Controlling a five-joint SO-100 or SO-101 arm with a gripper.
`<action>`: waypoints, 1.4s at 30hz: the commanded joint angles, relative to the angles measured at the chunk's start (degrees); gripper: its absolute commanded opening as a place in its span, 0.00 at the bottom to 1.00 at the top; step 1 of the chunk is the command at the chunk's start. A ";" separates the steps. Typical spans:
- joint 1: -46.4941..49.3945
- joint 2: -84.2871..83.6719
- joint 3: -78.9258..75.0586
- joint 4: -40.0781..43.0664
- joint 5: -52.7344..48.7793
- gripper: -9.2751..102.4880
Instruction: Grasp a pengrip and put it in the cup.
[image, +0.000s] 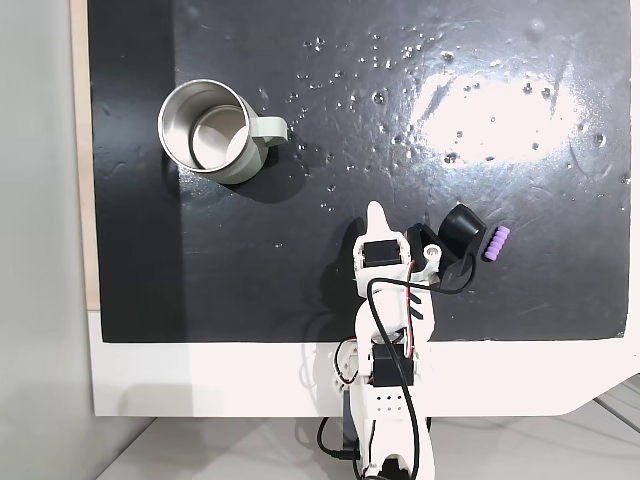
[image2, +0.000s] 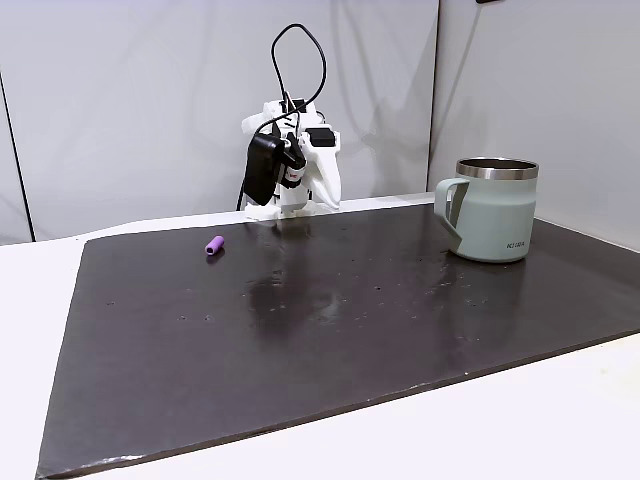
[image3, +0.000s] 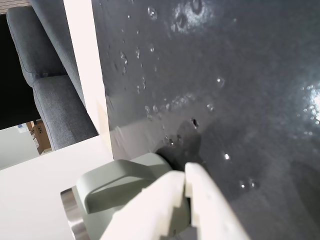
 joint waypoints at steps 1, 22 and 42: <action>1.32 0.79 -0.09 0.44 -1.23 0.08; 3.43 0.79 -2.64 3.08 -1.49 0.08; 29.27 -31.38 -33.66 9.76 10.55 0.08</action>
